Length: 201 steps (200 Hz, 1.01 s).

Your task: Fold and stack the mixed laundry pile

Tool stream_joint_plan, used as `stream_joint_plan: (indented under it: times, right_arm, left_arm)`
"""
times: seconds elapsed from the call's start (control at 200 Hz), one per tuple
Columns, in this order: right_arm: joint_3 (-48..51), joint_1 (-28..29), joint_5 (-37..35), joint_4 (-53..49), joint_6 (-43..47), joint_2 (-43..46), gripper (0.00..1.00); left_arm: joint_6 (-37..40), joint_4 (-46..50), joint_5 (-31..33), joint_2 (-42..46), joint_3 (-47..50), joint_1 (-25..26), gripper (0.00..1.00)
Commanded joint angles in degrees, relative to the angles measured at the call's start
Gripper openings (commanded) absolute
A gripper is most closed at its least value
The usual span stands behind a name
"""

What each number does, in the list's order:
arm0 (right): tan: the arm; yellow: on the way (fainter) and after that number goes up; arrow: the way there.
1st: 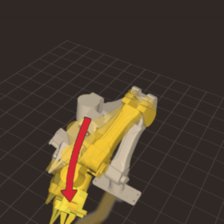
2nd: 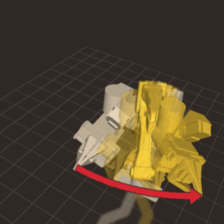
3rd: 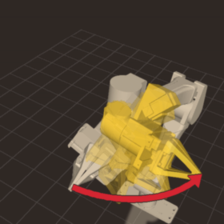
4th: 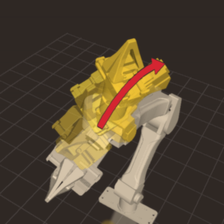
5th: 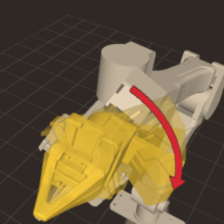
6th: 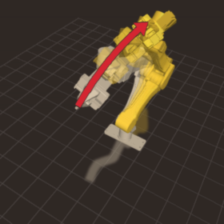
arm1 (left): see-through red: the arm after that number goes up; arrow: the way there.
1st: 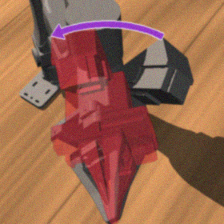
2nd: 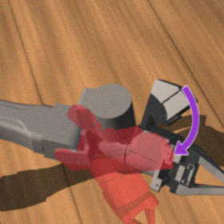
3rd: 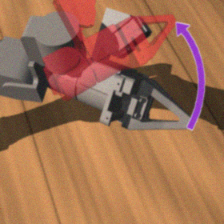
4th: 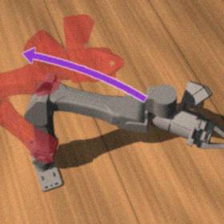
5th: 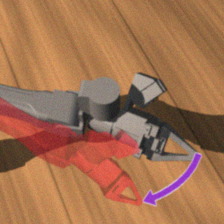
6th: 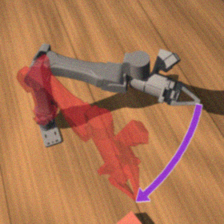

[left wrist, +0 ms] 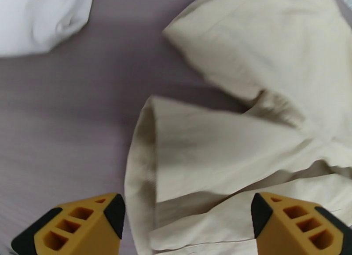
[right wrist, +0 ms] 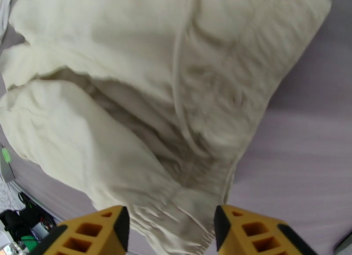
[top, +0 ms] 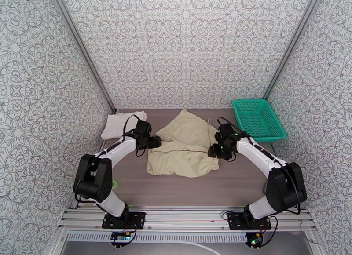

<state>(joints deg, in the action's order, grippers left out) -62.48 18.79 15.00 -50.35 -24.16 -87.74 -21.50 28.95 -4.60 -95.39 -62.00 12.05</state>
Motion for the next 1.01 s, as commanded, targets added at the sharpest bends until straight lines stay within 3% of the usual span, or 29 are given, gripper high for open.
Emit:
stream_joint_plan:
  times: [0.0,0.1,0.3,0.47,0.62,0.69,0.765,0.81,0.88,1.0]
  right_arm:
    - [3.0,0.6,3.4,0.5,-1.0,2.9,0.47]
    - [5.5,0.6,2.9,0.8,-1.2,4.6,0.35]
    - [11.3,0.8,3.8,1.6,-3.5,11.6,0.05]
    - [18.2,1.1,3.5,1.6,-6.5,19.0,0.0]
    - [23.6,1.5,2.7,0.4,-9.8,22.7,0.0]
    - [25.5,1.5,2.3,0.4,-12.0,24.7,0.05]
    - [26.8,1.5,1.6,0.1,-13.6,26.4,0.23]
    - [27.1,1.5,1.2,-0.4,-14.7,27.1,0.33]
    - [27.1,1.5,1.0,-0.3,-17.0,28.0,0.42]
    - [26.7,1.4,2.2,2.8,-21.9,29.1,0.54]
  left_arm:
    - [-1.3,0.7,-0.4,-2.2,2.9,-1.9,0.76]
    - [-2.5,-3.0,-3.8,-2.8,5.4,-1.5,0.65]
    - [-7.0,-10.2,-7.9,0.9,12.6,-0.8,0.25]
    - [-9.2,-13.2,-7.7,10.1,20.4,-0.1,0.05]
    - [-9.6,-9.8,-5.4,19.2,25.1,0.4,0.0]
    - [-10.6,-7.8,-3.7,23.0,27.2,1.1,0.11]
    - [-11.9,-4.6,-1.9,25.8,28.6,1.6,0.51]
    - [-12.8,-2.5,-0.7,27.1,29.2,2.0,0.69]
    - [-14.4,0.3,-0.2,28.6,29.6,2.4,0.8]
    - [-17.3,3.3,-0.7,29.7,29.8,3.3,0.89]
